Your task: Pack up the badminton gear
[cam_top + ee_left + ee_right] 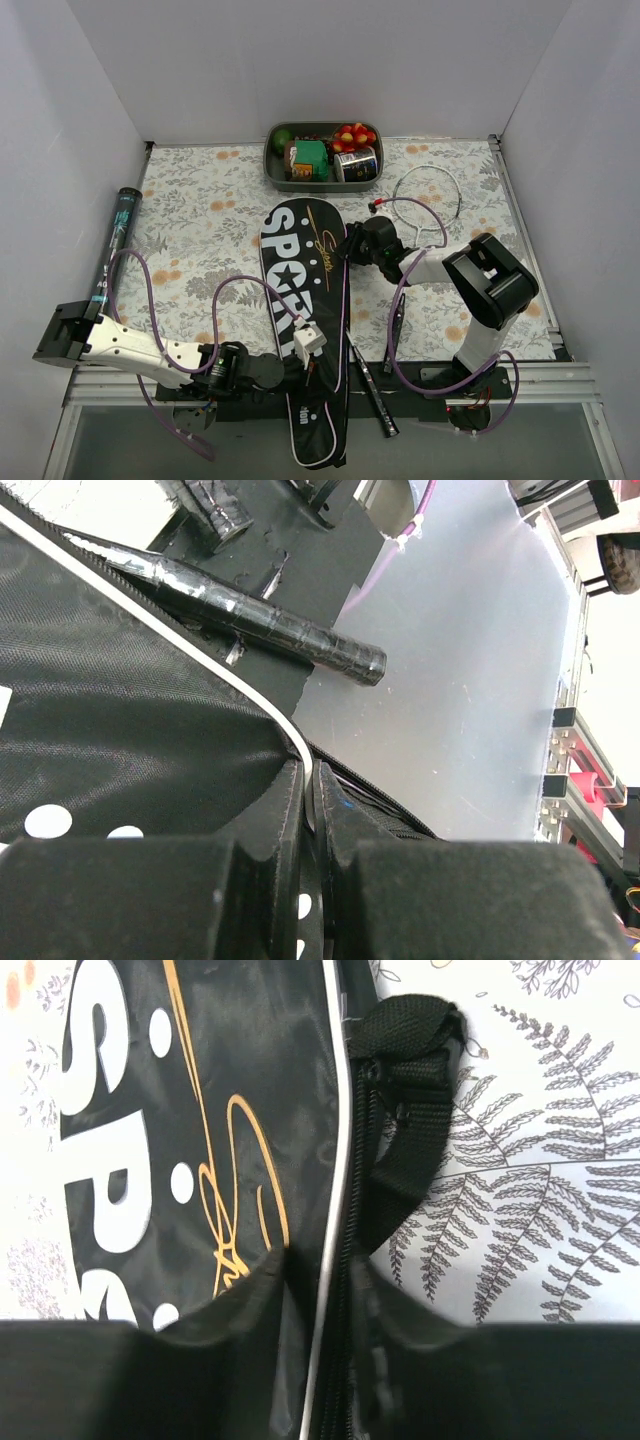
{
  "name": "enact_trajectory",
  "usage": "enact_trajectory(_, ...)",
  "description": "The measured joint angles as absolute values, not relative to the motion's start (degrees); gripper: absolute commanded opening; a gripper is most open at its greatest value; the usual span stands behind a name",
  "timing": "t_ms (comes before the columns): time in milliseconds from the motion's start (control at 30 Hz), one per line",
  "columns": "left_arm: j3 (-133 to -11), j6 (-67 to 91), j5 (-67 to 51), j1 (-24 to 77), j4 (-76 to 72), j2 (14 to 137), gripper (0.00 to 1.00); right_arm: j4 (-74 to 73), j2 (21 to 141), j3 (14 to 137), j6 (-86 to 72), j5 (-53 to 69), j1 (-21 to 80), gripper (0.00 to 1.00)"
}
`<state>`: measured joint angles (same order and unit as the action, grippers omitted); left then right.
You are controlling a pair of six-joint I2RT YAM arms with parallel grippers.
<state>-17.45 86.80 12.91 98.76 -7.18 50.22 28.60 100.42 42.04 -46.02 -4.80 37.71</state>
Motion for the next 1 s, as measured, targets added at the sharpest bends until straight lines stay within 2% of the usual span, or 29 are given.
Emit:
enact_trajectory(33, -17.3, 86.8, 12.9, 98.8, -7.2, 50.2, 0.0, 28.7, 100.7, 42.2, -45.7, -4.5, 37.7, 0.16)
enact_trajectory(67, -17.2, 86.9, 12.9, 98.8, -7.1, 50.2, 0.0, 28.7, 101.3, 42.3, -46.0, -4.0, 37.6, 0.02)
enact_trajectory(433, -17.2, 87.9, 12.2, 98.8, -7.6, 50.6, 0.0, 29.3, 100.9, 42.3, -44.6, -1.2, 37.5, 0.01)
enact_trajectory(1000, -19.7, 86.7, 10.8, 99.4, -8.3, 55.4, 0.0, 16.7, 86.5, 48.6, -39.1, 2.8, 37.6, 0.01)
